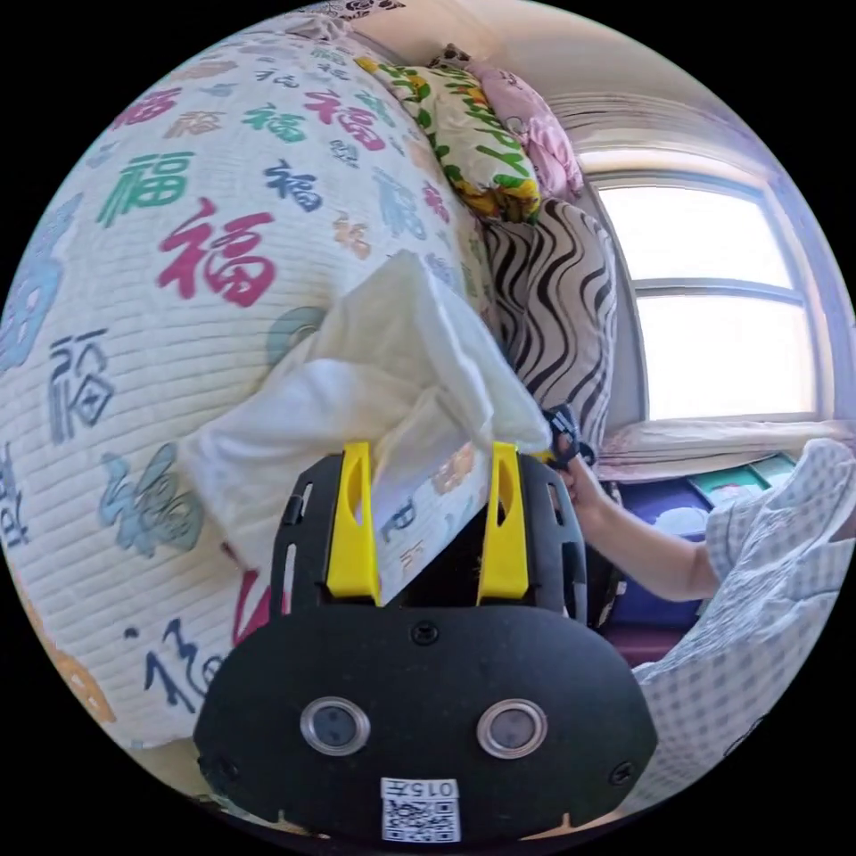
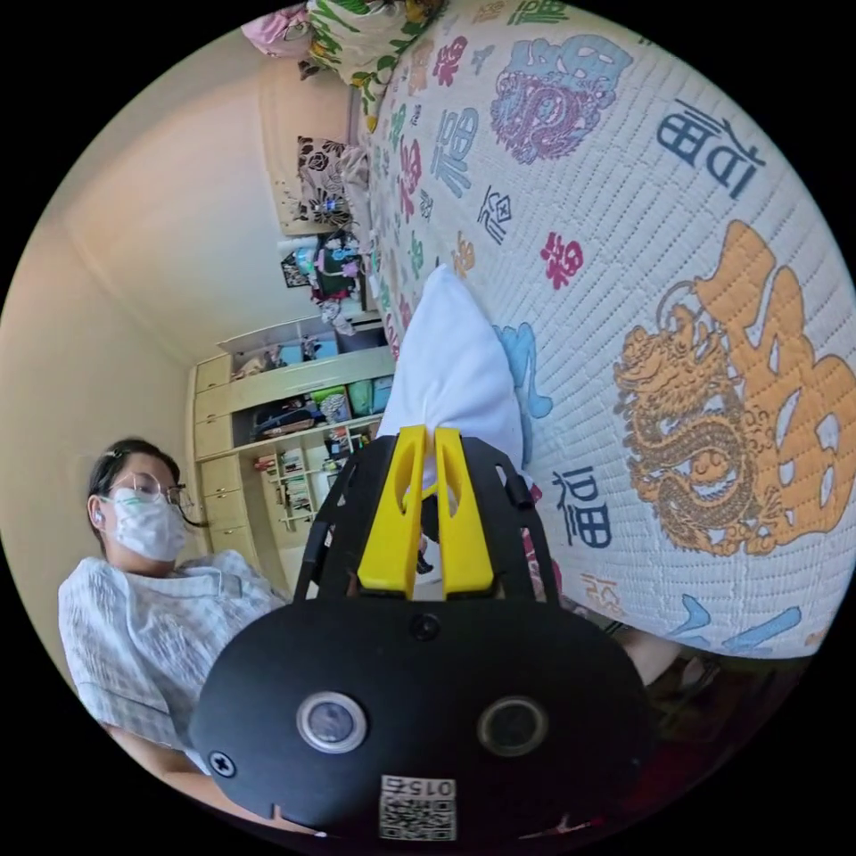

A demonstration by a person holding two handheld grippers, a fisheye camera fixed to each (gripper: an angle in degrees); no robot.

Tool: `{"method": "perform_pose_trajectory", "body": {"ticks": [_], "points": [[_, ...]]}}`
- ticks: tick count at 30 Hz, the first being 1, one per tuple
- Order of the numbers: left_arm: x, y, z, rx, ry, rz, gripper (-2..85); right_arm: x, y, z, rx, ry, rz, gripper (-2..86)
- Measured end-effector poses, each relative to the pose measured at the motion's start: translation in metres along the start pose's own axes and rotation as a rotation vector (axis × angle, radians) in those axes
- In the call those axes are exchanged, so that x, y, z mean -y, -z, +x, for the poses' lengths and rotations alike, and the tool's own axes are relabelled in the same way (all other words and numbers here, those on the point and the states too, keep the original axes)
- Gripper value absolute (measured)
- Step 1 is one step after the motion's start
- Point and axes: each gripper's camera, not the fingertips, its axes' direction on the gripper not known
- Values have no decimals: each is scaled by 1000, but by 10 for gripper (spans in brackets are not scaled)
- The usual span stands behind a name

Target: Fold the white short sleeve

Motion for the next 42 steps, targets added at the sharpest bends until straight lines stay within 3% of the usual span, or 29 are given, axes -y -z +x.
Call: {"method": "perform_pose_trajectory", "body": {"ticks": [2,6,10,14,18,24,27,29,31,34,38,42], "points": [[17,-21,11,-78,-17,15,161,-5,1,-11,6,28,-9,6],[37,-53,14,-168,11,33,13,-14,4,-44,4,110,-54,5],[33,-26,19,-206,-45,13,0,-23,25,-82,37,182,-117,6],[17,47,42,-50,-120,-51,-3,-48,65,-148,19,296,-275,6],[31,95,54,102,-128,-145,-3,-57,98,-214,-71,270,-279,7],[109,98,25,142,-235,-242,4,-8,87,-273,-205,227,-331,13],[175,64,-37,180,-290,-171,19,57,52,-258,-347,239,-326,27],[204,37,-72,368,-311,-7,36,99,26,-238,-501,239,-274,36],[229,9,-108,523,-223,-5,61,129,6,-222,-650,213,-176,49],[222,-16,-135,387,-186,56,69,119,-22,-232,-646,333,-91,64],[160,-71,-149,299,-185,-106,84,33,-92,-240,-656,591,-351,76],[117,-123,-191,126,53,-153,102,-32,-159,-214,-831,716,-567,87]]}}
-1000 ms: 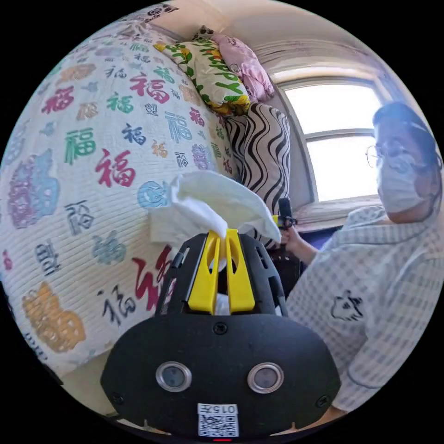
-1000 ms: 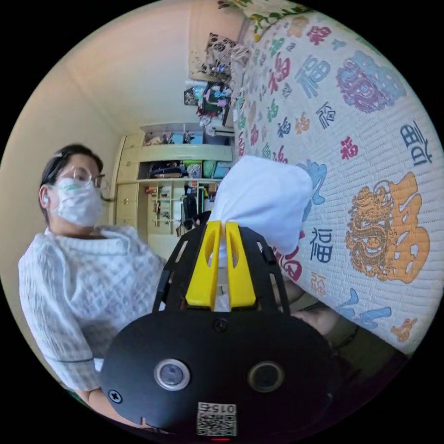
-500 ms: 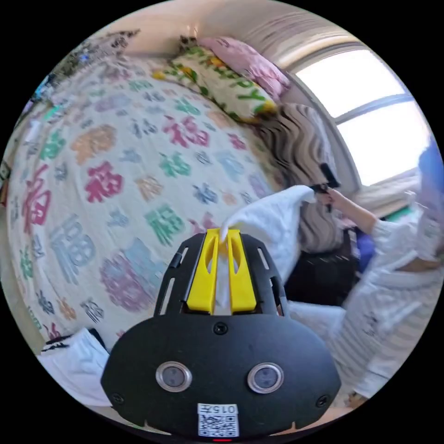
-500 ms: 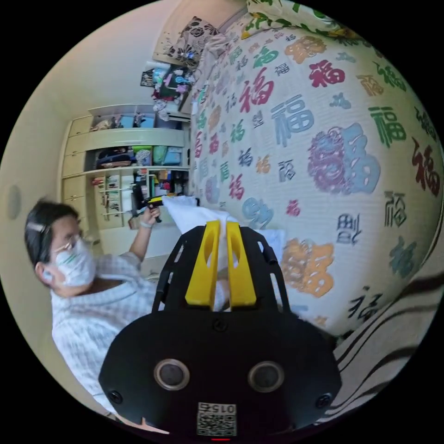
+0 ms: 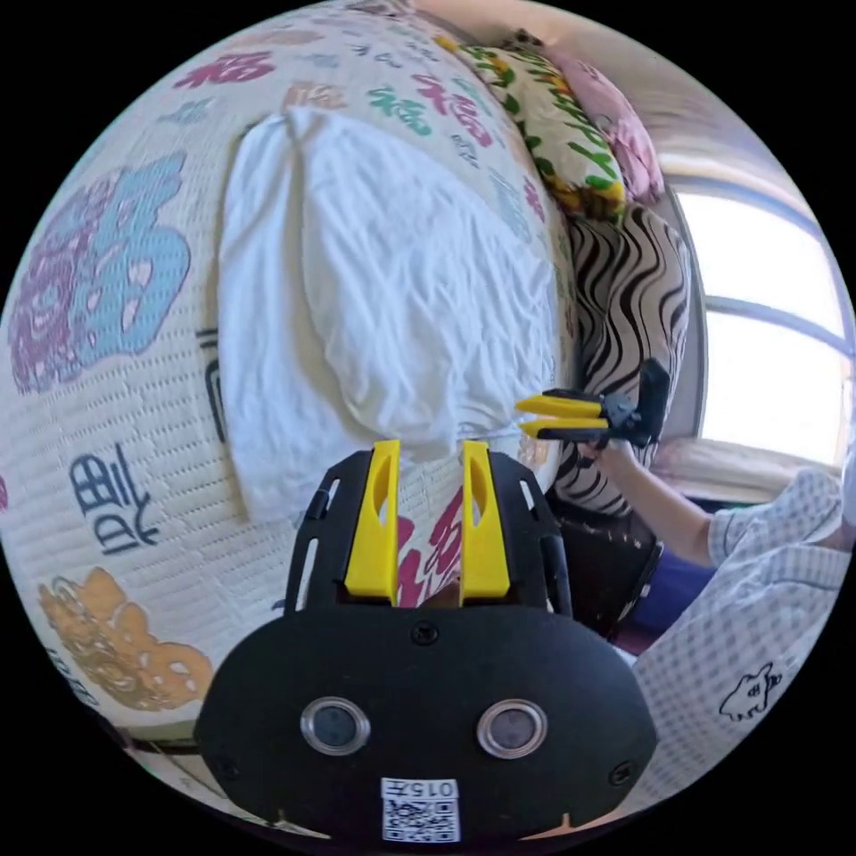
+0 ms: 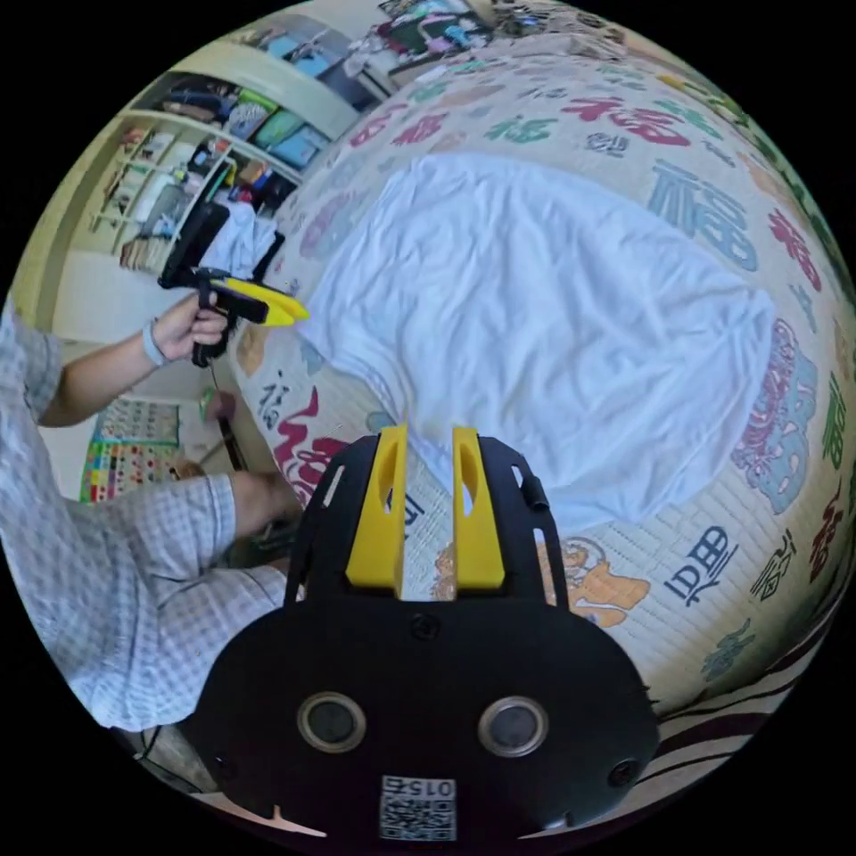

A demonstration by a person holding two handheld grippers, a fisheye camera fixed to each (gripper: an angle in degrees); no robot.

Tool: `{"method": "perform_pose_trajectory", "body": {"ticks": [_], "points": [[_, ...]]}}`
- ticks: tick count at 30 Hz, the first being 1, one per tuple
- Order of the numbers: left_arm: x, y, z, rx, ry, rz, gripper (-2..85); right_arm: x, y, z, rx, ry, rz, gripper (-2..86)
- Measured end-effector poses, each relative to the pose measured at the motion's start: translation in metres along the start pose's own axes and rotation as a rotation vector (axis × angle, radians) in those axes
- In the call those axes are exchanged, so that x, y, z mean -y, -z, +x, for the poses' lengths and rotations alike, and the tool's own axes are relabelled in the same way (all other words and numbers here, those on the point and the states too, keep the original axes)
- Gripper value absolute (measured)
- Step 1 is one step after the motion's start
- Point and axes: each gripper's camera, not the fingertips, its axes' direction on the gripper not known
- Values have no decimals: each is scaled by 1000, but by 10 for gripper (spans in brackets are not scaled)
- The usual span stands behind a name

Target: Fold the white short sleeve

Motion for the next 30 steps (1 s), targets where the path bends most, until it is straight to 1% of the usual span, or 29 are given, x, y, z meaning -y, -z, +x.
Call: {"method": "perform_pose_trajectory", "body": {"ticks": [4,5,6,8,9,12,13,16,19,20,21,22,23,24,25,26,27,28,29,30], "points": [[9,-29,-32,-48,155,55,80,9,-36,-20,-122,75,-130,74],[15,-32,-41,-94,185,93,56,10,-37,-23,-141,85,-138,36],[19,-33,-50,-122,222,119,25,12,-33,-23,-123,84,-144,13],[25,-30,-62,-164,259,142,3,12,-19,-19,-93,51,-123,3],[29,-24,-68,-184,262,150,-2,12,-7,-15,-47,34,-109,-1],[43,-1,-72,-226,223,179,-7,13,29,-6,5,8,-58,-4],[47,3,-72,-246,211,188,-7,14,35,-6,1,17,-48,-4],[76,28,-72,-340,175,260,-8,27,63,-6,-92,60,-10,-5],[149,58,-71,-360,80,325,-6,66,105,13,-164,73,55,-5],[190,71,-69,-355,28,359,-4,90,125,29,-222,75,95,-4],[232,82,-65,-353,-39,397,-2,118,146,48,-289,53,153,-2],[254,87,-64,-344,-66,422,2,134,157,60,-323,28,189,-1],[293,96,-62,-333,-100,494,8,164,177,83,-367,-28,256,2],[323,102,-61,-329,-138,576,38,188,192,105,-387,-92,315,8],[335,104,-61,-317,-149,598,52,197,198,116,-390,-129,337,12],[349,103,-64,-295,-130,613,62,205,206,134,-356,-213,385,23],[349,97,-67,-304,-130,614,69,200,209,146,-267,-269,433,39],[345,94,-69,-309,-147,605,71,193,209,149,-212,-261,450,46],[330,84,-74,-297,-172,563,76,173,203,151,-115,-230,463,59],[306,73,-84,-249,-169,512,81,146,193,150,-62,-222,446,73]]}}
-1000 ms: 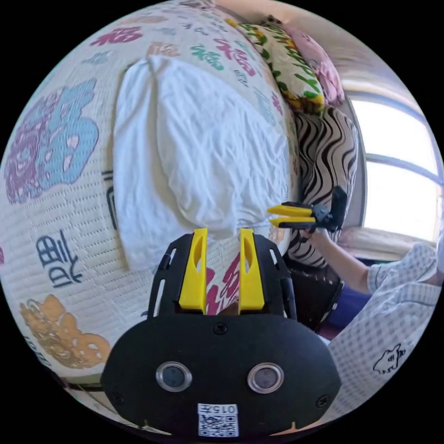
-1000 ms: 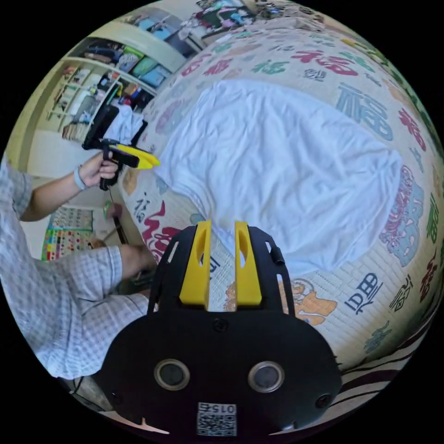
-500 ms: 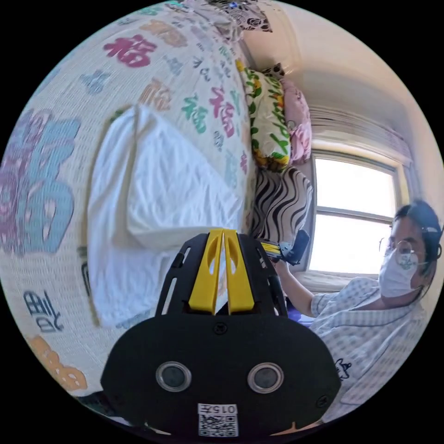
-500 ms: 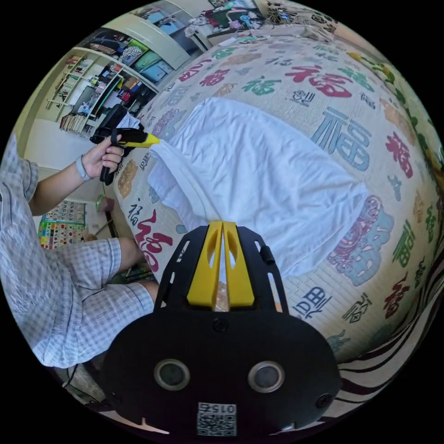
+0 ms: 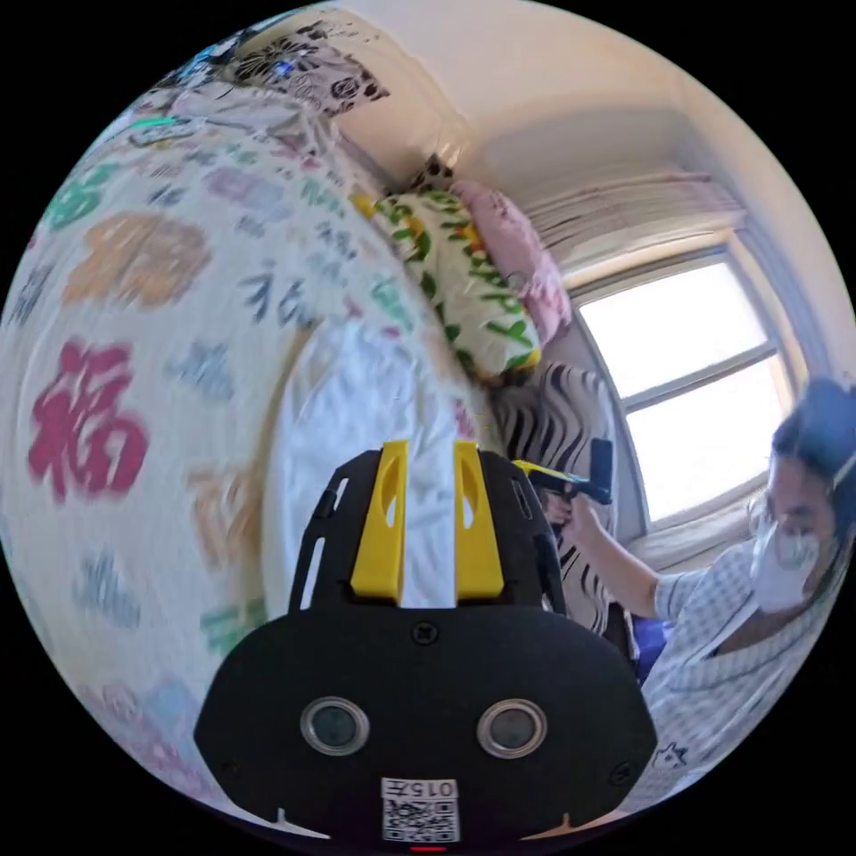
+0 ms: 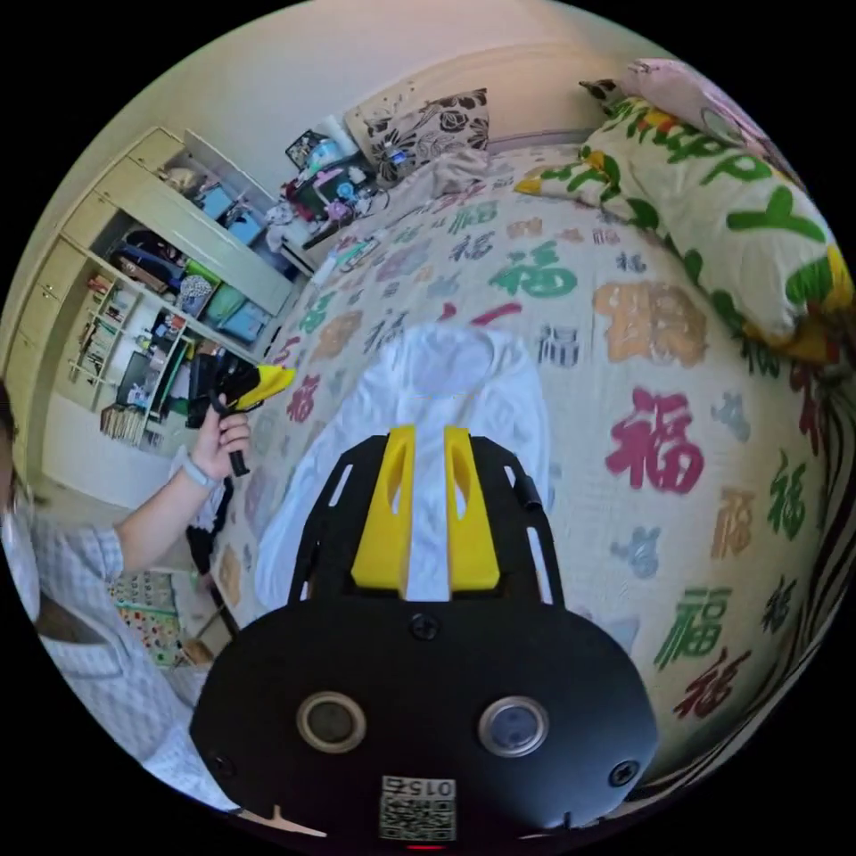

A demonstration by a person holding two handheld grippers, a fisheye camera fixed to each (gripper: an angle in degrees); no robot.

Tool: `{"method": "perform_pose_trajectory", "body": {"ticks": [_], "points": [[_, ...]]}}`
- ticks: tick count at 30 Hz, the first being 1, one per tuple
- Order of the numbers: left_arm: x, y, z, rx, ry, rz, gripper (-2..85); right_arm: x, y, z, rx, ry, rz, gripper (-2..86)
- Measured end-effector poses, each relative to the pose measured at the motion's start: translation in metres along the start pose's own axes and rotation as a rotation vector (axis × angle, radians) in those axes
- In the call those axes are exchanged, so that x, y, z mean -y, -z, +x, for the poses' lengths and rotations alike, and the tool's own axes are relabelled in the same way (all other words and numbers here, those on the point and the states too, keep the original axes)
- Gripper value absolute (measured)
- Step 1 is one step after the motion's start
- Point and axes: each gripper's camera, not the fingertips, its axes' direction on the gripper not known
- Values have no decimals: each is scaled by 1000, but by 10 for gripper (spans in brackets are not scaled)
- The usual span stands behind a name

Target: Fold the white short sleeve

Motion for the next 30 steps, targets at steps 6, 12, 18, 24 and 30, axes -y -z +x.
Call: {"method": "perform_pose_trajectory", "body": {"ticks": [6,12,18,24,30], "points": [[-199,51,-43,337,331,-285,126,-207,1,35,-26,-392,-313,111],[-287,52,-23,447,429,-392,129,-287,2,30,48,-652,-356,117],[-284,28,-17,588,337,-456,51,-265,-15,35,-71,-579,-434,28],[-283,37,-23,488,327,-473,-6,-274,15,50,78,-635,-355,-6],[-301,80,8,484,278,-485,-8,-292,58,42,129,-651,-359,-9]]}}
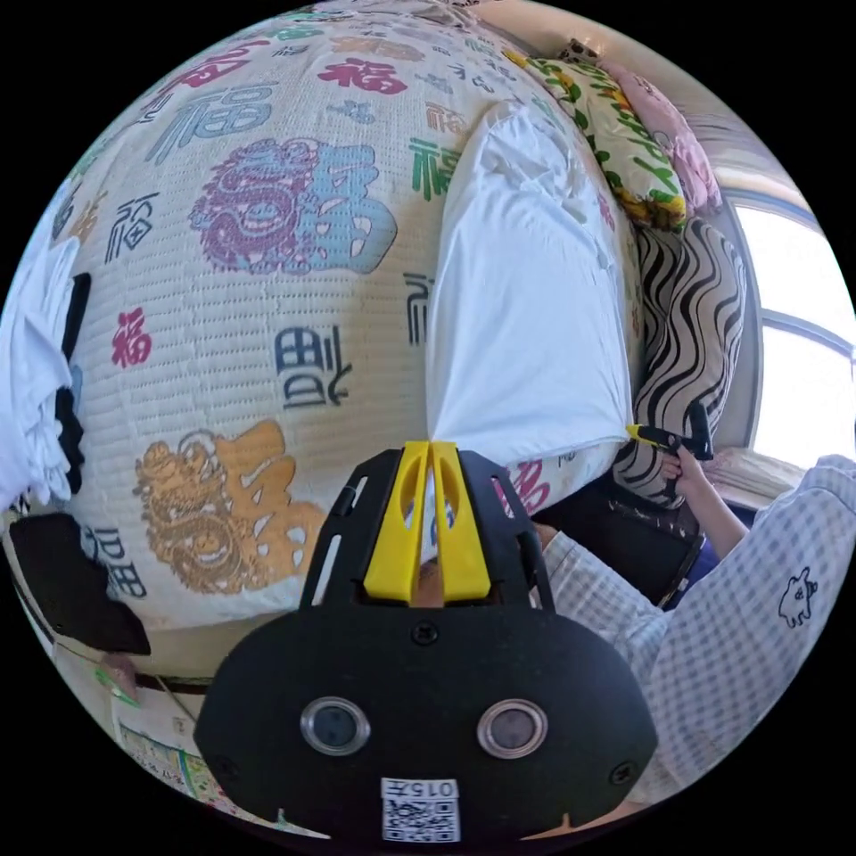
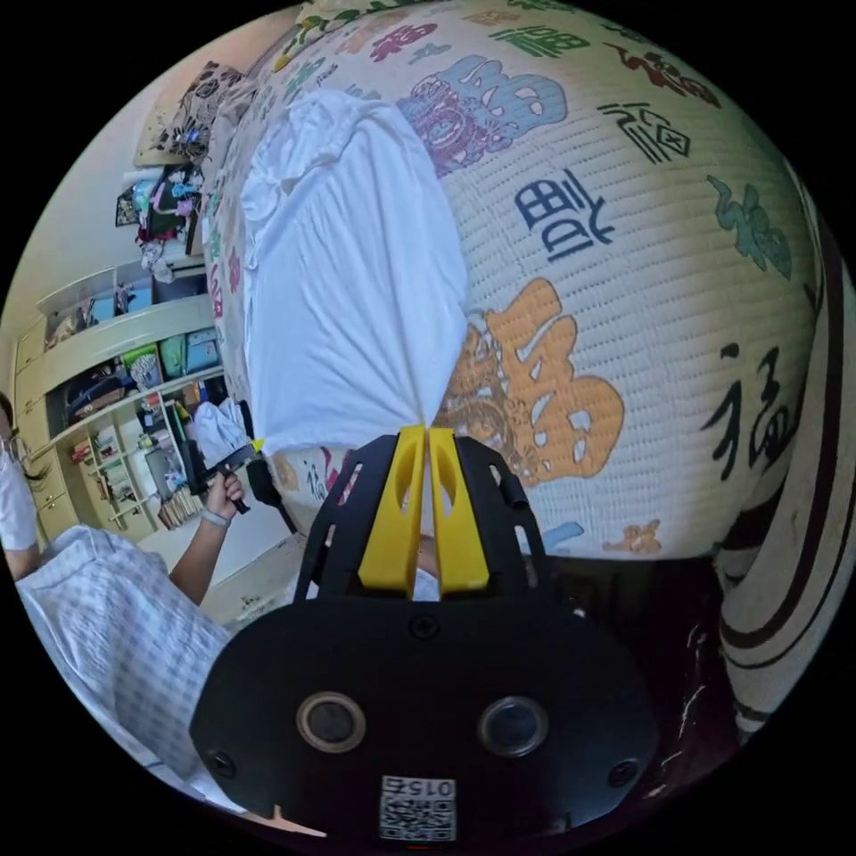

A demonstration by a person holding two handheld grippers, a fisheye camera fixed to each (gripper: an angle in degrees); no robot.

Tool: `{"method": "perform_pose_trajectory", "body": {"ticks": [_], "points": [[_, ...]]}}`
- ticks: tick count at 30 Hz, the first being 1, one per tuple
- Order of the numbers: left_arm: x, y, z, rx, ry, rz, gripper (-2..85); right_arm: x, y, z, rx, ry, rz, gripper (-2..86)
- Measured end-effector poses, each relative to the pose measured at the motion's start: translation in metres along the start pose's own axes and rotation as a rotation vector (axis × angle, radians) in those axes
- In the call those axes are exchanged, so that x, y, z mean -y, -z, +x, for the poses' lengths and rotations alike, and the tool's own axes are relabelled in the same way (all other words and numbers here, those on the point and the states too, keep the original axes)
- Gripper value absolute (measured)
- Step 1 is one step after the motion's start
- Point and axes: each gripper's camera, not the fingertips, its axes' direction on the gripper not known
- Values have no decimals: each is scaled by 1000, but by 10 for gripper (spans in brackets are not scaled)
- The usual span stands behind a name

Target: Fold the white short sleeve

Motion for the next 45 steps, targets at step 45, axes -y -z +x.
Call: {"method": "perform_pose_trajectory", "body": {"ticks": [45], "points": [[173,113,-114,10,155,364,-1,167,75,-59,-506,108,195,10]]}}
